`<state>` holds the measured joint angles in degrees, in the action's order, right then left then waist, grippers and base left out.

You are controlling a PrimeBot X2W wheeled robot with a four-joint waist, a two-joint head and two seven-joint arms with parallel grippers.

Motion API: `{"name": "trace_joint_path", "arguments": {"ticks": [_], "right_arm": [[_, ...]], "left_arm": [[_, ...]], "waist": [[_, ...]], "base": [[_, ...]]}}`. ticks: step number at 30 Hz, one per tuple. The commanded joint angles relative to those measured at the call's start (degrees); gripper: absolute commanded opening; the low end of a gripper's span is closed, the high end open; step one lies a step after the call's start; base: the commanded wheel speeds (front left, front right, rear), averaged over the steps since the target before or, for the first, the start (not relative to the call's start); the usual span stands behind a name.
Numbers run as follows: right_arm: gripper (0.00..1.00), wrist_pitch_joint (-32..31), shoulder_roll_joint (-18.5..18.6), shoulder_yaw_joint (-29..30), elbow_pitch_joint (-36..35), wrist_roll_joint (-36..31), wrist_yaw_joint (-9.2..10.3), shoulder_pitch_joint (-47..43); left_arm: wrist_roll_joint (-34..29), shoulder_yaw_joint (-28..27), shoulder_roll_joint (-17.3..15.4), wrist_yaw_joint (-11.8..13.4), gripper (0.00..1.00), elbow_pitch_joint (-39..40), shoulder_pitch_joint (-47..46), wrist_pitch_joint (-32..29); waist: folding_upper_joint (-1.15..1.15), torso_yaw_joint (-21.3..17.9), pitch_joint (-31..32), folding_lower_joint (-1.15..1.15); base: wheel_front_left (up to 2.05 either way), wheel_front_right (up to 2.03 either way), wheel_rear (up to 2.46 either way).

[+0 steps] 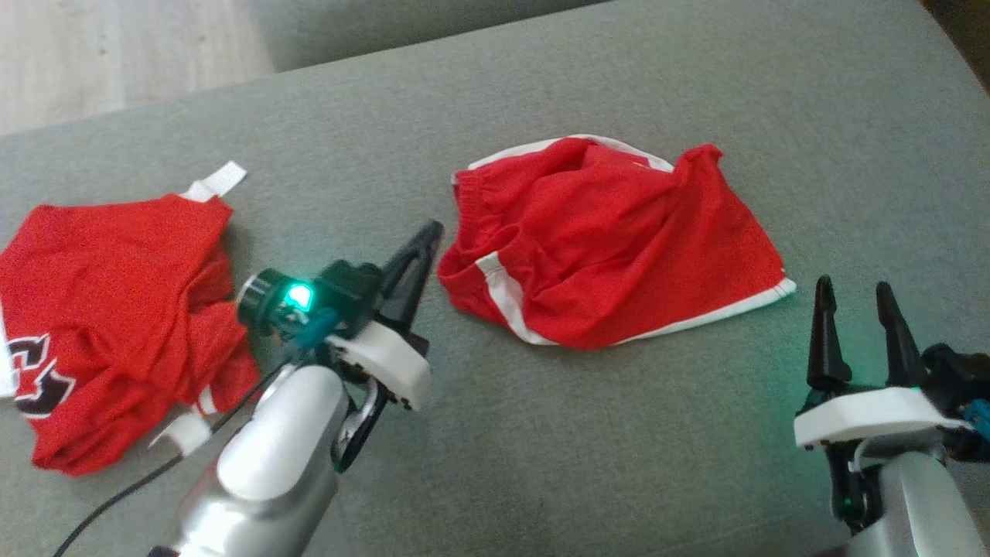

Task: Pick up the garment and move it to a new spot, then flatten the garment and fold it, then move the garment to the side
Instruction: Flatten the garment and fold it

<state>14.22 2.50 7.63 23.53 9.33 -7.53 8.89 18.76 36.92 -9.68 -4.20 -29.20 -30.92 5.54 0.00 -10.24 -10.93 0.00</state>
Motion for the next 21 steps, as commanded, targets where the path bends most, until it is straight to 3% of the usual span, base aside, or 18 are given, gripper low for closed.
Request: {"name": "trace_joint_path", "arguments": {"ticks": [1, 6, 7, 8, 9, 15, 21], "right_arm": [[1.00, 0.8, 0.4, -2.3, -2.8, 0.9, 0.04, 1.6], [1.00, 0.8, 0.4, -4.5, -5.8, 1.7, 0.04, 0.3], [1.00, 0.8, 0.4, -5.0, -6.5, 1.8, 0.04, -0.1], [1.00, 0.8, 0.4, -5.5, -7.2, 1.9, 0.04, -0.5], [1.00, 0.8, 0.4, -6.0, -7.7, 2.0, 0.04, -0.9], [1.00, 0.8, 0.4, -8.6, -8.9, 1.3, 0.04, -3.6], [1.00, 0.8, 0.4, -11.0, -9.2, 0.6, 0.04, -5.7]], "left_arm": [[0.9, -3.5, -0.9, 1.7, 0.00, 2.6, 0.1, 2.3], [3.1, -6.9, -0.4, 5.2, 0.00, 4.8, 4.1, 6.5], [3.7, -7.8, -0.1, 6.1, 0.30, 5.5, 5.3, 7.3], [4.1, -8.6, 0.2, 6.9, 0.82, 6.2, 6.6, 7.9], [4.5, -9.4, 0.4, 7.7, 1.00, 6.9, 7.8, 8.4], [4.6, -13.9, 2.1, 11.0, 1.00, 11.6, 14.9, 9.4], [1.8, -16.6, 3.9, 10.6, 1.00, 14.9, 19.8, 9.4]], "waist": [[0.00, 1.3, 0.9, 0.00], [0.00, 3.9, 2.1, 0.00], [0.00, 4.6, 2.4, 0.00], [0.00, 5.3, 2.7, 0.00], [0.00, 6.0, 3.0, 0.00], [0.00, 9.3, 4.7, 0.00], [0.00, 11.3, 6.2, 0.00]], "base": [[0.00, 0.00, 0.00], [0.00, 0.00, 0.00], [0.00, 0.00, 0.00], [0.00, 0.00, 0.00], [0.00, 0.00, 0.00], [0.00, 0.00, 0.00], [0.00, 0.00, 0.00]]}}
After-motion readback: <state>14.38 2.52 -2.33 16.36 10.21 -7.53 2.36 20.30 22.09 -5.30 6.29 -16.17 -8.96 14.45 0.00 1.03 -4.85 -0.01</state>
